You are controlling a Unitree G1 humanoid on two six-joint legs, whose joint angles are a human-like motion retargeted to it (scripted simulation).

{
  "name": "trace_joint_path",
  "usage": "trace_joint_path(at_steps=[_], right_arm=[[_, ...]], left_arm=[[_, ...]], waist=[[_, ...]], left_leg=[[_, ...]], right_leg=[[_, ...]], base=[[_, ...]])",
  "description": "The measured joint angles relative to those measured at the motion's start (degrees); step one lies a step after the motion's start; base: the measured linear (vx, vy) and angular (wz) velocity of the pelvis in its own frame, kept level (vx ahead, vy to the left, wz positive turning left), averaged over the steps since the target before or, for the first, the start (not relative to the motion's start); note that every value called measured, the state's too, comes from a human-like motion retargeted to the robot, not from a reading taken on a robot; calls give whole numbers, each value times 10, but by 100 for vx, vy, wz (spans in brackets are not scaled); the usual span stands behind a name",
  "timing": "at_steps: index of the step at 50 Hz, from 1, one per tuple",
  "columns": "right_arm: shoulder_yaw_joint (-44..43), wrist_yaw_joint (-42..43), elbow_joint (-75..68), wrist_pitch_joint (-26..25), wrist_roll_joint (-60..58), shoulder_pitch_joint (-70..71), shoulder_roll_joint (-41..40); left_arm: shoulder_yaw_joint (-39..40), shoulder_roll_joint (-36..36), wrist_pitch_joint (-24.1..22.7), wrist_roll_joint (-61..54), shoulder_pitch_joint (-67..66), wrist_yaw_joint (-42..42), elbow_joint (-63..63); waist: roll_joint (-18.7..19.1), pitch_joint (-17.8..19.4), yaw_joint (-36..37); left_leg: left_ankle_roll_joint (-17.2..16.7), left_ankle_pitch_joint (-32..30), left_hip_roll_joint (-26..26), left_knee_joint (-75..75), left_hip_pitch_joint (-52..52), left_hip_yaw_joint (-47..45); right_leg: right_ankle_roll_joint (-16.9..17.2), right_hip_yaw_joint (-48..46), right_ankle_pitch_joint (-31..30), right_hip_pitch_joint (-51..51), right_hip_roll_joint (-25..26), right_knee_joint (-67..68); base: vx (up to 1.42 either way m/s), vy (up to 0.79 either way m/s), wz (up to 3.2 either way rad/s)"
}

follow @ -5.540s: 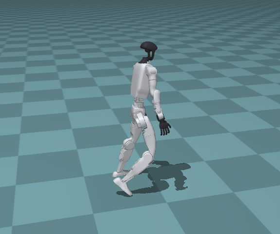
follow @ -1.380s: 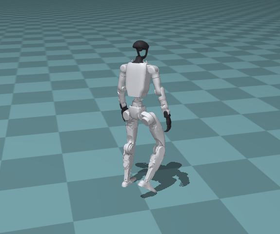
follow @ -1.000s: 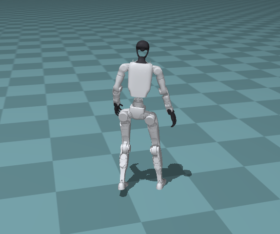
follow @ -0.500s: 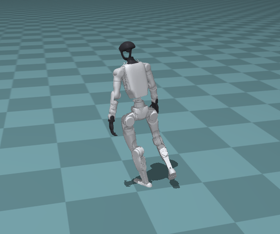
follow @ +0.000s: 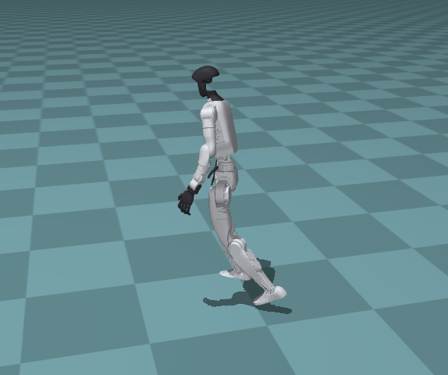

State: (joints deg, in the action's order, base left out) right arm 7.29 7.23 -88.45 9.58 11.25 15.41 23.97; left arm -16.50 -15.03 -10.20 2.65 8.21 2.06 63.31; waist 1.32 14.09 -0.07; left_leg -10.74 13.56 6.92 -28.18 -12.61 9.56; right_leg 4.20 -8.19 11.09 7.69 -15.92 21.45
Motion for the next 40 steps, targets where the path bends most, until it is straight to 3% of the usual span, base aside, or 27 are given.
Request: trace_joint_path(at_steps=[3, 5, 8, 13, 15, 17, 18, 20, 23, 25, 27, 30, 35, 40], right_arm=[[-1, -3, -13, -36, -2, 61, 18], [-22, 48, -4, -24, 1, 97, 32], [-30, 45, 32, -15, 8, 139, 27], [-10, 22, 108, 22, 84, 179, 3], [-4, 4, 131, 32, 104, 188, -3], [-11, -21, 147, 20, 103, 184, -2], [-9, -23, 151, 22, 108, 174, -4], [-17, -23, 151, 22, 83, 154, -9], [-29, -34, 141, 14, 54, 95, -16], [-17, -26, 128, 7, 44, 57, -31], [-21, -36, 112, -16, -10, 22, -47], [-35, -69, 94, -45, -80, -20, -70], [-71, -153, 76, -65, -146, -61, -85], [-75, -146, 62, -65, -135, -84, -78]], left_arm=[[19, 8, 49, 30, -37, -51, 60], [24, 6, 31, 4, -68, -56, 90], [27, -1, 27, 10, -110, -96, 140], [45, -23, 20, 35, -138, -120, 237], [53, -36, 15, 17, -121, -114, 270], [127, -58, 21, -205, -84, -138, 288], [134, -65, 19, -216, -78, -135, 292], [54, -63, 13, -54, -68, -100, 288], [41, -58, 13, -35, -23, -89, 274], [37, -54, 19, 36, 8, -77, 268], [29, -43, 33, 62, 43, -71, 249], [13, -23, 52, 98, 103, -74, 215], [-23, 10, 56, 91, 207, -86, 136], [-68, 14, 35, 42, 269, -48, 29]], waist=[[-11, 2, 37], [8, -23, 28], [-4, -39, 68], [-21, -35, 122], [-36, -23, 146], [-31, -6, 167], [-29, -2, 173], [-31, 7, 186], [-29, 8, 194], [-49, -4, 180], [-50, -19, 159], [-47, -32, 116], [-16, -24, 52], [-1, -13, -8]], left_leg=[[63, 17, -36, -71, 33, -172], [65, 68, -130, -295, 171, -279], [93, 104, -157, -296, 223, -358], [60, 102, -153, -108, 261, -363], [71, 81, -146, 43, 236, -394], [87, 0, -130, 234, 178, -407], [85, -21, -136, 250, 170, -403], [102, -43, -132, 275, 143, -374], [117, 0, -128, 257, 107, -340], [105, 75, -133, 127, 153, -329], [113, 88, -128, 115, 151, -303], [110, 90, -116, 126, 128, -264], [97, 43, -111, 241, 26, -212], [89, 40, -109, 250, -27, -171]], right_leg=[[1, 13, -22, -52, -10, -67], [3, -19, -8, -46, -6, -62], [8, -8, -7, -25, -14, -26], [28, -4, -26, -76, -4, -45], [37, -3, -29, -98, -9, -45], [33, -5, -48, -151, 8, -82], [30, -8, -51, -168, 13, -73], [19, -4, -66, -179, 14, -30], [2, 10, -111, -145, 6, 114], [5, 12, -161, -64, -25, 275], [2, 22, -193, -9, -24, 360], [-9, 29, -132, 55, -17, 431], [-36, 15, -47, 109, 9, 361], [-15, -13, -35, 104, 20, 76]], base=[[53, -9, 1], [48, 3, 80], [50, 3, -18], [56, 7, -19], [62, 14, -6], [67, 20, 18], [69, 24, 32], [68, 27, 41], [68, 30, 73], [66, 24, 107], [66, 19, 118], [65, 13, 122], [63, 4, 94], [65, -10, 80]])
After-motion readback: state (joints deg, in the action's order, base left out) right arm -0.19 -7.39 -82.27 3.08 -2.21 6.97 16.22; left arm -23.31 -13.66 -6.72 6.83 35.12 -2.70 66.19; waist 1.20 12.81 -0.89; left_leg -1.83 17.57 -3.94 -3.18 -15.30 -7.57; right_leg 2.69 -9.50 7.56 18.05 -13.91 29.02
